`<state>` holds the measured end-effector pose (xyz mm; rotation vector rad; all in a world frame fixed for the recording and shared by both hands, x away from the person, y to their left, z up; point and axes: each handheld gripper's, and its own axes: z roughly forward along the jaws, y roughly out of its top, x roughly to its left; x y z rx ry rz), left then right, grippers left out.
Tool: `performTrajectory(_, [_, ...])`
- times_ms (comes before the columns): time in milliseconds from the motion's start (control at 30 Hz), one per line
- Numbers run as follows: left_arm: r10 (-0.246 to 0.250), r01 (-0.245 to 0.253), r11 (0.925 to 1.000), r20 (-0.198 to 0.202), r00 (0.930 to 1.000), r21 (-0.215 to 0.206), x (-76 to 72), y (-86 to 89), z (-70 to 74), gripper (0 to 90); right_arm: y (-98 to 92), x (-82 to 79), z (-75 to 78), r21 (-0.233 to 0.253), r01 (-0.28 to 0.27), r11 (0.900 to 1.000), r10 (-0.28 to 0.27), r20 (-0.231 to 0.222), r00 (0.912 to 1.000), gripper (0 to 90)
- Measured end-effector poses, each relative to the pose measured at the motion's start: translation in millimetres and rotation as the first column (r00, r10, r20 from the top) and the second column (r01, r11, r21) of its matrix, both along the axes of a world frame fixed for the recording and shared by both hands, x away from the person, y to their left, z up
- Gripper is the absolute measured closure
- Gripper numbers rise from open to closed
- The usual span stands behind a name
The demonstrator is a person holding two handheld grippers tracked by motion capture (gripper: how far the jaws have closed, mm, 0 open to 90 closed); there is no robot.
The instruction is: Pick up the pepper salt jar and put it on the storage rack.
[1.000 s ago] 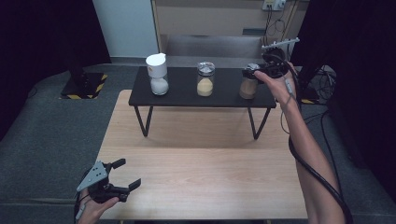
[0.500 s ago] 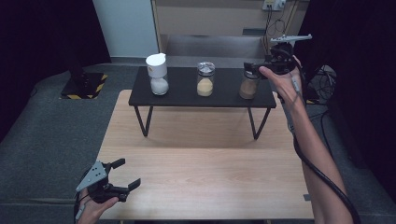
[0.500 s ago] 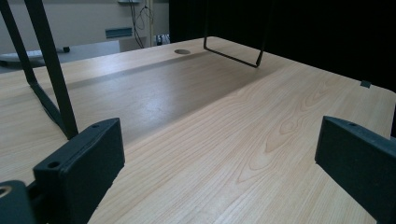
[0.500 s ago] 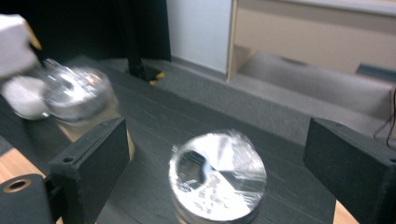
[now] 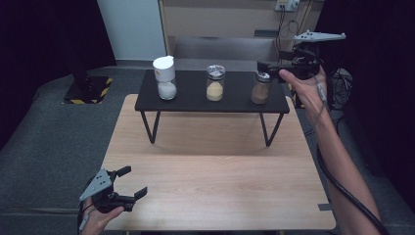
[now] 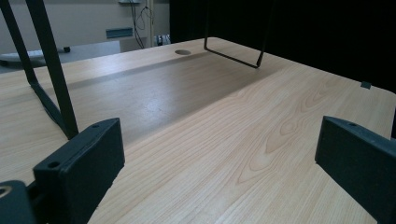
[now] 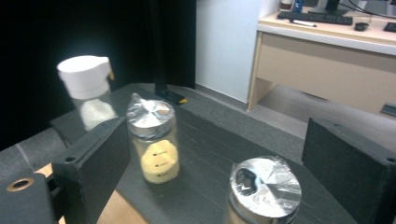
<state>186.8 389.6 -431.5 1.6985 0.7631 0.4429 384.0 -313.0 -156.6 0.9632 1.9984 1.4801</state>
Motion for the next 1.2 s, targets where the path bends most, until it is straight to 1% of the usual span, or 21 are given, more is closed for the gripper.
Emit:
performTrajectory(233, [0.002,-0.002,1.0,-0.001,1.0,0.004,-0.1,-0.3,0.6,0.2,-11.1,-19.9,-6.1,0.032,-0.036,0.999,0.035,0.037,0.9987,8.9])
performTrajectory(333, [0.004,-0.004,1.0,0.003,1.0,0.006,-0.5,-0.7,0.8,0.2,-11.9,-30.0,-7.0,0.017,-0.049,0.999,0.048,0.055,0.9974,9.1])
performTrajectory(400, [0.004,-0.004,1.0,0.004,1.0,0.009,-0.6,-1.3,1.1,0.2,-13.9,-35.5,-9.2,0.023,-0.062,0.998,0.06,0.063,0.9962,9.2])
performTrajectory(467, [-0.001,0.001,0.9999,0.007,1.0,0.015,-0.4,-1.4,1.7,0.2,-16.4,-43.0,-12.4,0.024,-0.078,0.997,0.076,0.076,0.9942,9.2])
performTrajectory(567, [0.0,0.0,1.0,0.01,1.0,0.01,-0.7,-2.2,1.2,0.2,-20.5,-51.4,-18.5,0.033,-0.102,0.994,0.099,0.086,0.9914,9.1])
performTrajectory(667, [0.001,-0.001,1.0,0.009,1.0,0.008,-0.5,-2.1,0.9,0.2,-23.8,-60.2,-24.3,0.028,-0.111,0.993,0.107,0.099,0.9892,9.1])
performTrajectory(700, [0.0,0.0,1.0,0.009,1.0,0.008,-0.3,-2.1,0.8,0.2,-25.4,-61.9,-26.3,0.034,-0.118,0.992,0.114,0.1,0.9884,8.9])
performTrajectory(767, [0.002,-0.002,1.0,0.007,1.0,0.008,-0.1,-2.2,0.8,0.2,-27.4,-66.9,-29.6,0.025,-0.122,0.992,0.119,0.108,0.987,8.8])
performTrajectory(833, [0.0,-0.001,1.0,0.01,1.0,0.008,-0.4,-2.2,0.7,0.2,-30.0,-71.3,-34.2,0.035,-0.132,0.991,0.127,0.115,0.9852,8.7])
performTrajectory(867, [0.0,0.0,1.0,0.009,1.0,0.008,-0.4,-2.3,0.9,0.2,-30.8,-73.7,-36.1,0.031,-0.135,0.99,0.131,0.12,0.9842,8.5])
performTrajectory(1033, [-0.002,0.002,1.0,0.011,0.9999,0.006,0.0,-2.4,0.4,0.2,-34.5,-87.9,-46.9,0.035,-0.153,0.988,0.147,0.133,0.9802,8.3])
performTrajectory(1067, [-0.002,0.002,1.0,0.011,0.9999,0.006,0.0,-2.2,0.3,0.2,-35.1,-91.2,-49.3,0.043,-0.153,0.987,0.147,0.129,0.9807,8.3])
performTrajectory(1133, [-0.002,0.002,1.0,0.011,0.9999,0.007,-0.2,-1.7,0.3,0.2,-36.9,-95.0,-53.1,0.048,-0.165,0.985,0.157,0.131,0.9789,8.3])
performTrajectory(1200, [-0.004,0.004,1.0,0.013,0.9999,0.007,-0.6,-1.7,0.4,0.2,-36.4,-100.9,-57.0,0.038,-0.169,0.985,0.163,0.135,0.9774,8.3])
